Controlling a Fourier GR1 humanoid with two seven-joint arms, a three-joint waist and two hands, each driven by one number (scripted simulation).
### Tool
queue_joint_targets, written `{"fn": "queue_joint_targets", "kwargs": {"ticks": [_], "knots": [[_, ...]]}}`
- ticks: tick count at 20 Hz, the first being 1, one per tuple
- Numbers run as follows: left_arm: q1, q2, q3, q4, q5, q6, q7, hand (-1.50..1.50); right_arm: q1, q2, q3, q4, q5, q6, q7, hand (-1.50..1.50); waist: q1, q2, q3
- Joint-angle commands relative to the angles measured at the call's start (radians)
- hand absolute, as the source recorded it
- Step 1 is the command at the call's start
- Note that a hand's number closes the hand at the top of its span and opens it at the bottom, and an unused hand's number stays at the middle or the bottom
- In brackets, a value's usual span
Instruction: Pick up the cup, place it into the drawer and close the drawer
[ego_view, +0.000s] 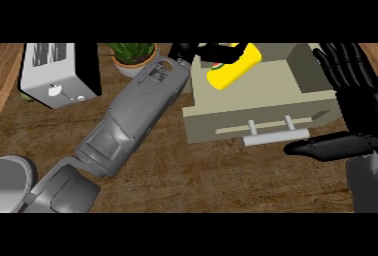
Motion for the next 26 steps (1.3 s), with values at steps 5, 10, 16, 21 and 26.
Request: {"fn": "queue_joint_targets", "kwargs": {"ticks": [5,10,16,21,26], "knots": [[0.059,0.000,-0.140,0.036,0.040,-0.041,-0.014,-1.50,-0.079,-0.010,0.015,0.044,-0.016,0.027,0.010,-1.50,-0.060,0.016,0.000],[0.075,0.000,-0.104,0.000,0.143,-0.029,-0.046,-1.50,-0.085,0.017,0.060,0.034,-0.073,0.083,0.008,-1.50,-0.082,0.021,-0.001],[0.082,0.000,-0.056,-0.081,0.271,-0.080,-0.161,-1.50,-0.098,0.024,0.171,0.015,-0.215,0.263,0.040,1.50,-0.082,0.015,-0.002],[0.065,0.000,-0.037,-0.083,0.336,-0.008,-0.224,-1.50,-0.050,-0.101,0.262,0.029,-0.181,0.417,0.122,1.50,-0.044,0.001,-0.002],[0.051,0.000,-0.026,-0.041,0.350,0.010,-0.267,-1.50,0.001,-0.181,0.306,-0.019,-0.027,0.427,0.171,-1.50,0.025,-0.013,-0.002]]}}
